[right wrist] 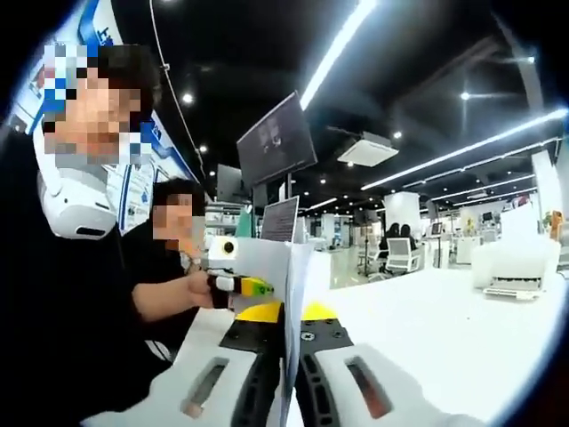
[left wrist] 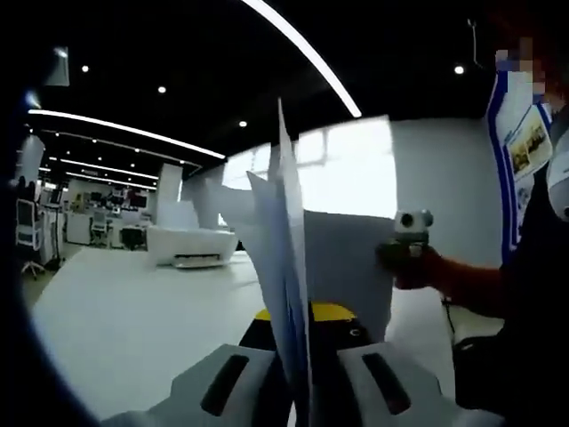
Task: Organize the stack of printing papers by aligning and flattening the scattered papers on the table
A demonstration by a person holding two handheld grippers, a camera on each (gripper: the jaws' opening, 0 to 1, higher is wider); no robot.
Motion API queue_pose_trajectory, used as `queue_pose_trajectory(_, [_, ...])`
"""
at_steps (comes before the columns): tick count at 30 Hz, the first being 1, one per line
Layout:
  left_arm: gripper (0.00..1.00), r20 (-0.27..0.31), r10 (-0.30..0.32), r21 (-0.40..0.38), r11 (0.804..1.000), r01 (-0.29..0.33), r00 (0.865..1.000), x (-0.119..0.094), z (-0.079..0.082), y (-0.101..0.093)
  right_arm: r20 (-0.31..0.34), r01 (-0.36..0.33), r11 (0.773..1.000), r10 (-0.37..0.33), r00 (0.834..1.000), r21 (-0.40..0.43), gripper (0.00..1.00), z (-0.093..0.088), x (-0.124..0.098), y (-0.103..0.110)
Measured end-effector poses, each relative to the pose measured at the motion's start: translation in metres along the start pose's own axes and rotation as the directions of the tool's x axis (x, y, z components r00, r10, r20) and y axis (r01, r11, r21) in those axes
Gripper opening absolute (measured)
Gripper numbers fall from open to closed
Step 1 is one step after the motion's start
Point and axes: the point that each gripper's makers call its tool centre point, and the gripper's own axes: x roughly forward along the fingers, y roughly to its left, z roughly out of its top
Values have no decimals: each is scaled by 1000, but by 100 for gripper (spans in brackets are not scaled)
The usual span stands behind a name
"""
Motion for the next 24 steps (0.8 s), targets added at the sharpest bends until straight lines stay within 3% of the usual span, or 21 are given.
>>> queue_pose_trajectory(4, [5,10,-29,39,999,29,1000,-2,1,-5,-69,7,1000,-7,998,4,15,3,-4,-5])
queue_pose_trajectory(11, [5,12,-93,76,993,92,996,-2,1,-16,-215,-44,997,29,976,-67,16,14,-4,-6])
queue_pose_trajectory(16, [5,12,-119,82,990,118,993,-2,2,-20,-274,-78,993,52,960,-88,16,18,-1,-3])
queue_pose_trajectory(21, [5,5,-131,90,987,130,991,-1,2,-20,-416,-152,982,91,905,-115,18,15,1,1])
queue_pose_trajectory(24, [5,-4,-137,100,986,137,991,0,2,-21,-464,-186,975,112,879,-117,18,18,6,4])
